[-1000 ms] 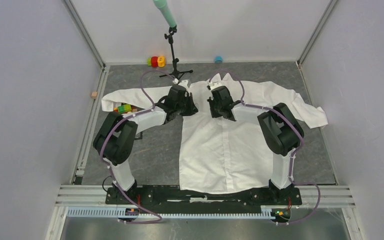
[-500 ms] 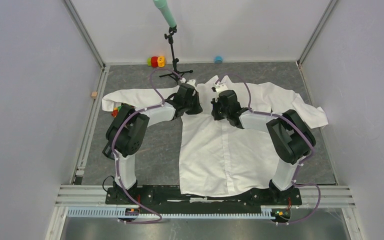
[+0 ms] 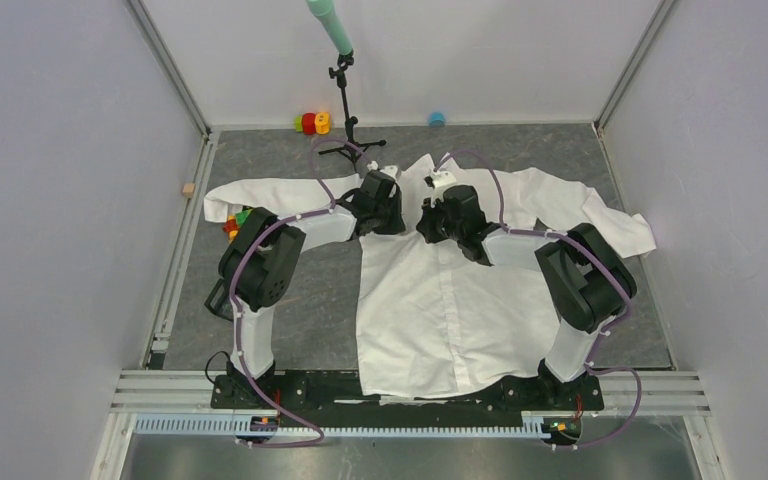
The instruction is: Pin the brooch onto the clothing
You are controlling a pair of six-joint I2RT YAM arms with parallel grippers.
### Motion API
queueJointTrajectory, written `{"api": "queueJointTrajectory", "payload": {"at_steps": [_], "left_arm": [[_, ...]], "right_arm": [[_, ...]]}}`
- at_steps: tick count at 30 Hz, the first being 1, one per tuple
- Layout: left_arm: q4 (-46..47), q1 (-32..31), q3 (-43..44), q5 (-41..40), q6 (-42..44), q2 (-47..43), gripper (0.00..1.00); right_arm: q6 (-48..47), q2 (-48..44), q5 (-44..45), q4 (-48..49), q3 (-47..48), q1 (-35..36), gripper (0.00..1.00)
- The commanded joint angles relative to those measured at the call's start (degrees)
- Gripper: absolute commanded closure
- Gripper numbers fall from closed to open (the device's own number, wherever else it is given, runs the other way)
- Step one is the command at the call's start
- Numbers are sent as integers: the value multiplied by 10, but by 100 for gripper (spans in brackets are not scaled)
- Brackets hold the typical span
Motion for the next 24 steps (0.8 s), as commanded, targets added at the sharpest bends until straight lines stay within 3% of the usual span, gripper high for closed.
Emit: {"api": "queueJointTrajectory", "payload": {"at_steps": [1, 24], "left_arm": [[-19, -8, 29, -12, 43, 13, 98], [-21, -16, 38, 22, 71, 15, 98]], "right_arm": [[3, -26, -34, 56, -10, -1, 100], [-8, 22, -89, 77, -2, -1, 100]]}}
